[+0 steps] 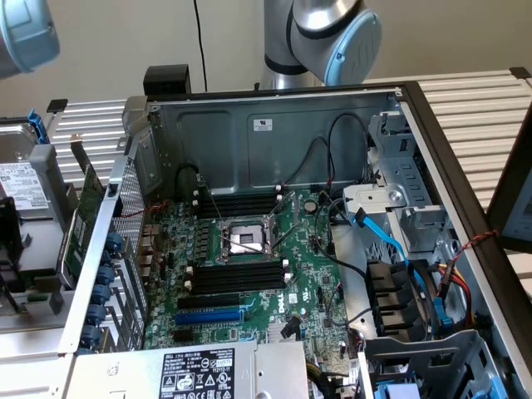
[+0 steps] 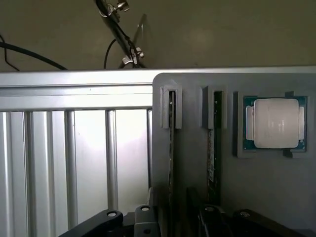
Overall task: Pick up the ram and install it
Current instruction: 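Pick up the ram and move it above insertion slot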
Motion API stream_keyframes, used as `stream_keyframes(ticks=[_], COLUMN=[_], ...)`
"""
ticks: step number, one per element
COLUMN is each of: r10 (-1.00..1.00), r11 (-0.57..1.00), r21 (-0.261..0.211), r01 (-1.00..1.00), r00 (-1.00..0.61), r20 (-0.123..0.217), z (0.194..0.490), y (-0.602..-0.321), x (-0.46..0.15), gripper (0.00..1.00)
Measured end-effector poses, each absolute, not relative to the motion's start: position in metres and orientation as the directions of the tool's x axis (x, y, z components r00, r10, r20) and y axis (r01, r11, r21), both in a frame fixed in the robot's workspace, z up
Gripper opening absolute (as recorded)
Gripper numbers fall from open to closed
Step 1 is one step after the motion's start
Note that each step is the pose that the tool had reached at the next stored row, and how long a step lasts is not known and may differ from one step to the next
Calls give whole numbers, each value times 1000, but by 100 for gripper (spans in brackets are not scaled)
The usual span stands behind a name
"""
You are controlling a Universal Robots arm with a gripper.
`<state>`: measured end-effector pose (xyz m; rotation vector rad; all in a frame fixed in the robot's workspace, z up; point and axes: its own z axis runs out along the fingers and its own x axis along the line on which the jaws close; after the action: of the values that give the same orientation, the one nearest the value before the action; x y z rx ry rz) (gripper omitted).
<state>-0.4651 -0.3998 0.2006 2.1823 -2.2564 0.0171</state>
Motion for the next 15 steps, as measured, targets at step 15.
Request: stream_keyframes(ticks=[15], r10=[-999], r11=[33], r21=[-6], r01=[-999], r00=[-33], r20=[8], z=[237], y=[-402], x=[-465], gripper=[12])
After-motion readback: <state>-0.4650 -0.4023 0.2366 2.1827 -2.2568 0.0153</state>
